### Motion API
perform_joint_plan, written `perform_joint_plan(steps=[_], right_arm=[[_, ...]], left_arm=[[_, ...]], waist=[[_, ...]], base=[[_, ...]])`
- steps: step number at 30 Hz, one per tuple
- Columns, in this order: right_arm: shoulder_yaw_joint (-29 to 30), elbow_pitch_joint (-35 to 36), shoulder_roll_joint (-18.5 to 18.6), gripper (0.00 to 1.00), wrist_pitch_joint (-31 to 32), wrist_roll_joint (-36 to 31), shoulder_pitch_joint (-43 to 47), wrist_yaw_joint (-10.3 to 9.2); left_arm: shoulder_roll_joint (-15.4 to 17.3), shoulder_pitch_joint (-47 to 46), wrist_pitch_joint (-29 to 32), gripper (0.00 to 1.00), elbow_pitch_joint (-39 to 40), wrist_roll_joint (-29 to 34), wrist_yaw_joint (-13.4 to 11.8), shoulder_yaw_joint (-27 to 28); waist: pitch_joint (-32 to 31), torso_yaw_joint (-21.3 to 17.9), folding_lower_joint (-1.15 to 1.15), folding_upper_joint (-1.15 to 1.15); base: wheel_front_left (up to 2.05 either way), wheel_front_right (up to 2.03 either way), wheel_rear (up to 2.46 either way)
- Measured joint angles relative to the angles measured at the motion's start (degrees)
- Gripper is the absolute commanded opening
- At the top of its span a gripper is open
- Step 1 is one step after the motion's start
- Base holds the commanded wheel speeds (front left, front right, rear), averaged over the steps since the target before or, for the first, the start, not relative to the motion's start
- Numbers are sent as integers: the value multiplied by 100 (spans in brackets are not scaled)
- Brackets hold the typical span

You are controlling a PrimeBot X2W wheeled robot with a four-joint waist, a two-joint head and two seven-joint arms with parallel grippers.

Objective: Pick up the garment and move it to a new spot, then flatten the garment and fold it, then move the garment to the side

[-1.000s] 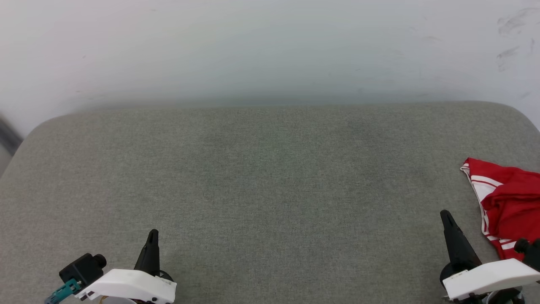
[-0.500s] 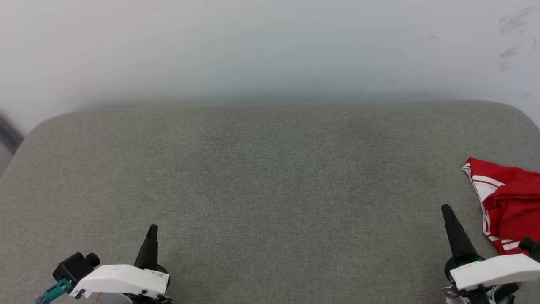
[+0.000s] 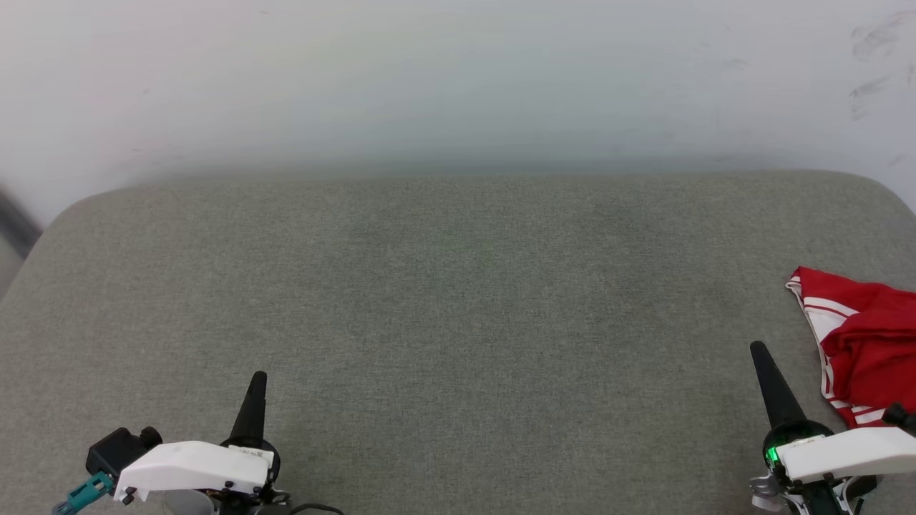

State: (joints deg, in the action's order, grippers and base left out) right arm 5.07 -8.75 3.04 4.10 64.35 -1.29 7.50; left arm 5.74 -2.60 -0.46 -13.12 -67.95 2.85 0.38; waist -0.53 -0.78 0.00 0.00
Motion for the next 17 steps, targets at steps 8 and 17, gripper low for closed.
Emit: perform_joint_plan(steps=[8, 17], right_arm=[[20, -83, 0, 0, 33, 466, -90, 0], [45, -178, 0, 0, 77, 945, -157, 0]], left_arm=[[-51, -38, 116, 0, -14, -403, 70, 103], [-96, -114, 235, 0, -29, -822, 157, 210]], waist=[[10, 11, 0, 0], [20, 22, 0, 0]], base=[[0, 0, 0], [0, 0, 0]])
